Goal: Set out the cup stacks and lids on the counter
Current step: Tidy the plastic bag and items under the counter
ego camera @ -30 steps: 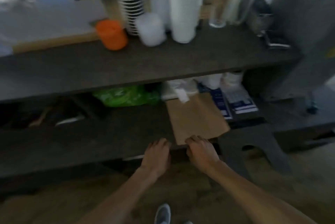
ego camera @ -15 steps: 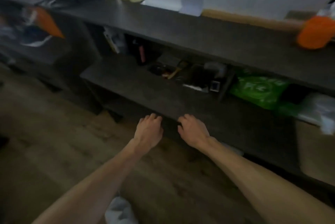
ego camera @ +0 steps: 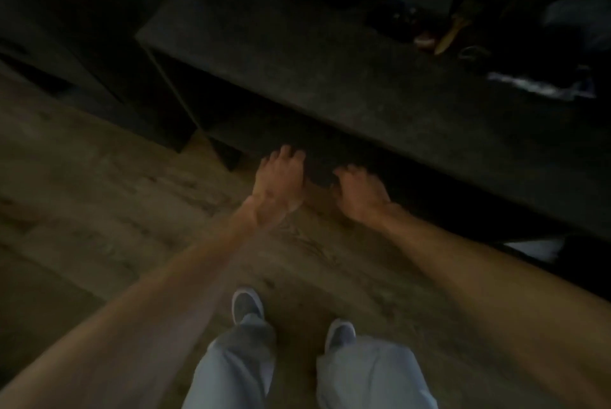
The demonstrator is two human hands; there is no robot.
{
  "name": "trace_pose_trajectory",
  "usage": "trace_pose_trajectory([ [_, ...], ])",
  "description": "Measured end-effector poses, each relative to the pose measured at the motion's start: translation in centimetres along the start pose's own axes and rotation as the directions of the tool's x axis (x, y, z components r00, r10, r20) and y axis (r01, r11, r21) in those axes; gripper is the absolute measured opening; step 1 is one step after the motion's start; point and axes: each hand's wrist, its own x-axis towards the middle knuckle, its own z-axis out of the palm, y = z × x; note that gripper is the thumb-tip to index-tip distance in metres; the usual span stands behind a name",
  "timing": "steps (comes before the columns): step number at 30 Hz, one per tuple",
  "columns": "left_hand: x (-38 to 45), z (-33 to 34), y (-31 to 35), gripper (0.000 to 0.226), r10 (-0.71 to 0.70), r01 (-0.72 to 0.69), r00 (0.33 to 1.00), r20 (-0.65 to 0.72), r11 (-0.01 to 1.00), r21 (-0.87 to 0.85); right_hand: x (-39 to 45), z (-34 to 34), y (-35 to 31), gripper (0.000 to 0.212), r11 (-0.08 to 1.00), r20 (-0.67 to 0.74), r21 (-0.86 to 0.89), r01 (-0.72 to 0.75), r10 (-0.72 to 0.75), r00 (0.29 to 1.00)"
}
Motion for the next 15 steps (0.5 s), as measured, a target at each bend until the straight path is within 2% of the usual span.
trace_pose_trajectory([
  [4, 7.0, 6.4, -5.4, 0.053, -0.016, 0.016, 0.999, -0.034, 1.0, 0.001, 10.2, 6.1, 1.8, 0.056, 0.997, -0.022, 0.055, -0.055, 0.056, 0.998],
  [9, 15.3, 16.4, -10.0, 0.062, -0.005, 0.003, 0.996, -0.085, 1.0, -0.018, 22.1, 13.9, 5.0, 0.06, 0.988, -0.193, 0.104, -0.112, 0.13, 0.972],
  [11, 18.0, 19.7, -11.5, 0.061, 0.009, -0.013, 0.993, -0.115, 0.999, -0.037, 25.9, 16.2, 6.2, 0.061, 0.985, -0.294, 0.081, -0.154, 0.171, 0.94],
  [15, 22.2, 23.6, -13.6, 0.056, 0.039, -0.055, 0.972, -0.231, 0.997, -0.063, 31.4, 17.4, 8.7, 0.063, 0.974, -0.554, -0.048, -0.22, 0.158, 0.817],
])
